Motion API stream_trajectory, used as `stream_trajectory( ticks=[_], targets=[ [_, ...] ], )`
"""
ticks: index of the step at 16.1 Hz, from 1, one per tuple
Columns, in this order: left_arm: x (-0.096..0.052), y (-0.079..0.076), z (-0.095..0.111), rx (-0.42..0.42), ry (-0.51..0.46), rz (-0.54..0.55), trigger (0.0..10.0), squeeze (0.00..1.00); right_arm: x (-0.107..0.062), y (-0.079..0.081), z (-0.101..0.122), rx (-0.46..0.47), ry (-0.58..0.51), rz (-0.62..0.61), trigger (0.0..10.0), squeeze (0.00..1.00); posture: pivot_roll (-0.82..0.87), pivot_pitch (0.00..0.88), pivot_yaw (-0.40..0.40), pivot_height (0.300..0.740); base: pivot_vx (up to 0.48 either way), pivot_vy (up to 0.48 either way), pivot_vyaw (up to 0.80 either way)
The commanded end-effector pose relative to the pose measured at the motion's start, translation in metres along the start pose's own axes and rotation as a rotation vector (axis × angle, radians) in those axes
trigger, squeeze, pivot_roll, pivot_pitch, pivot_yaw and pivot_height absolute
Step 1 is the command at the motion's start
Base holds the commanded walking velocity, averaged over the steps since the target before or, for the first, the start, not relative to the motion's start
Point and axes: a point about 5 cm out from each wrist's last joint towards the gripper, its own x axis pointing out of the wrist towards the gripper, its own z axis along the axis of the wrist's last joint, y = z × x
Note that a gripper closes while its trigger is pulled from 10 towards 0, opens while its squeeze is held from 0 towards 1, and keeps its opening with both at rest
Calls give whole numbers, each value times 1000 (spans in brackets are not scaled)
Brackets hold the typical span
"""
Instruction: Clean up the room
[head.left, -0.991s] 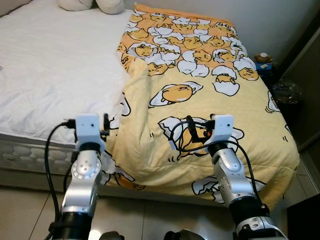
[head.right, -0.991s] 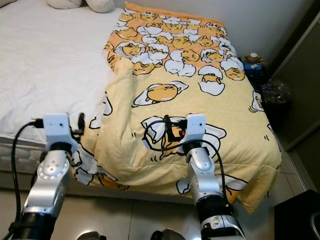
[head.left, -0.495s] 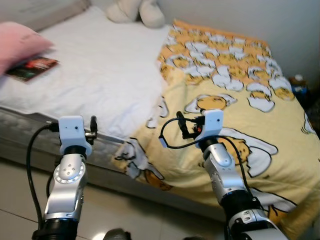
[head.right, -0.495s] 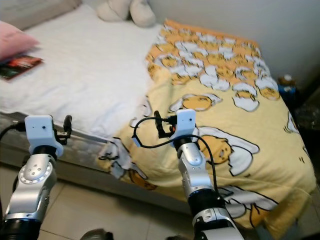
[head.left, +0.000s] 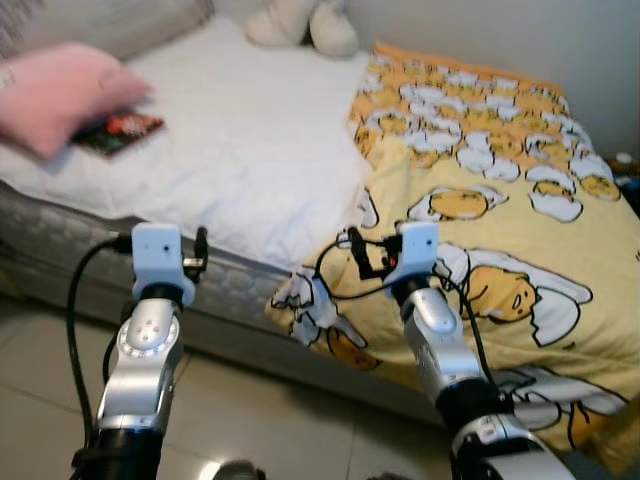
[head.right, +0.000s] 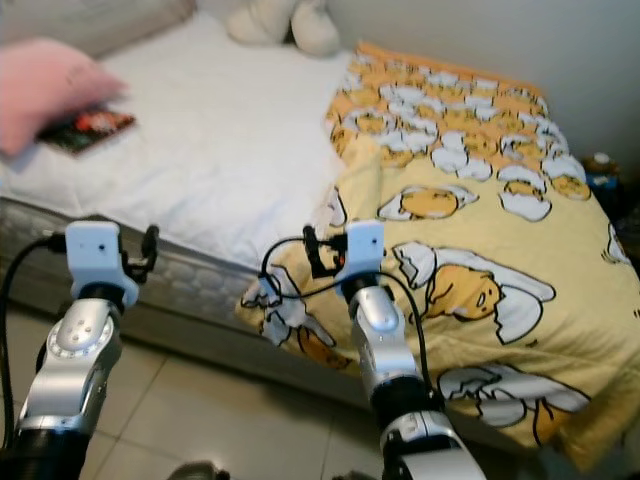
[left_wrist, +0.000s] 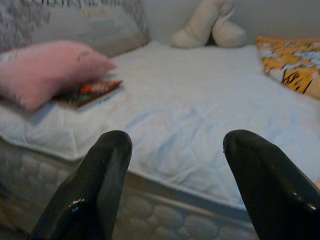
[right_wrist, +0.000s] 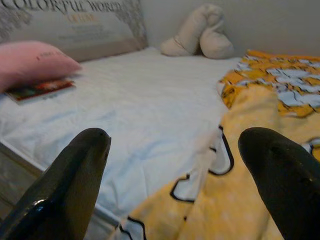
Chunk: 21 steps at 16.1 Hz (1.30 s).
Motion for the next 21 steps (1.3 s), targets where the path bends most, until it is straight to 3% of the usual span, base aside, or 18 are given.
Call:
stream_trajectory(
  ticks=[1, 3, 5, 9, 15, 18, 21],
  targets=[
    [0, -9, 3, 0, -20, -61, 10000, 0, 2, -4, 2, 21, -4, -27, 10000, 0, 135, 0, -48, 710, 465, 0, 0],
    [-5, -8, 1, 23, -27, -109, 10000, 0, 1, 0, -5, 66, 32, -35, 10000, 0, 134, 0, -35, 710, 461, 0, 0],
    [-14, -3, -6, 32, 0, -121, 10000, 0, 0, 4, -9, 61, 49, -31, 10000, 0, 142, 0, -28, 710, 458, 0, 0],
    [-20, -7, -6, 57, -7, -186, 10000, 0, 0, 5, -12, 45, 58, -36, 10000, 0, 156, 0, -19, 710, 470, 0, -113],
    [-31, 8, -9, 58, 53, -193, 10000, 0, -1, 17, -24, 28, 131, -16, 10000, 0, 206, 25, 20, 710, 0, 0, -129],
    [-56, -4, -7, 72, 105, -535, 10000, 0, 6, 13, -33, 13, 242, -123, 10000, 0, 252, 75, 45, 710, 0, 0, 0],
    [-74, -5, 3, 62, 122, -660, 10000, 0, 13, 8, -27, -56, 263, -194, 10000, 0, 296, 129, 50, 710, 0, 0, 0]
  ],
)
